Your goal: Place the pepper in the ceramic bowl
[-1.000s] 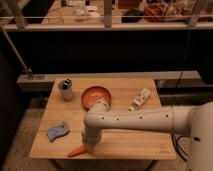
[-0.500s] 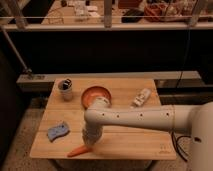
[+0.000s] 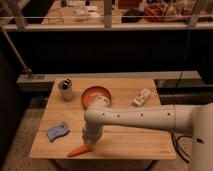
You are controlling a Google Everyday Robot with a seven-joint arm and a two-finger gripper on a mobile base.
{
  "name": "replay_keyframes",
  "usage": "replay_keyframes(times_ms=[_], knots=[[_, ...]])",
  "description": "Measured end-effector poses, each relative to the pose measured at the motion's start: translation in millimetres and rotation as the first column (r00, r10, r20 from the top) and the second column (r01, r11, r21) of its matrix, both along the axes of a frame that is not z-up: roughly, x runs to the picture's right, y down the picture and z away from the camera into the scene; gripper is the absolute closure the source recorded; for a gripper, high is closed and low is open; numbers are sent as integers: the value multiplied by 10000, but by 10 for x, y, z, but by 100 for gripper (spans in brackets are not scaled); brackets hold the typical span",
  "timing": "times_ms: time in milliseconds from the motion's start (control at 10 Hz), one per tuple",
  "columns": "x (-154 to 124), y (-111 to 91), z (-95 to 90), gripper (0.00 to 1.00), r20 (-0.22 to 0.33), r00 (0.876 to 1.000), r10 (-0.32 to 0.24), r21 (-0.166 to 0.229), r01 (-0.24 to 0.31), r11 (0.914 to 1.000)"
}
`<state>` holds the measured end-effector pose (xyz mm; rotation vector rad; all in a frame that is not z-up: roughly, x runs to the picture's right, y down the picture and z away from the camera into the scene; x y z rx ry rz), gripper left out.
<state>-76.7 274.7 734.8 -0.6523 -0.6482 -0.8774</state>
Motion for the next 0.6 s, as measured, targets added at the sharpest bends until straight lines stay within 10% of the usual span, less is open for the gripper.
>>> replay_keyframes(times_ms=[600], knots=[[17, 85, -35, 51, 197, 9996, -188, -23, 188, 9998]])
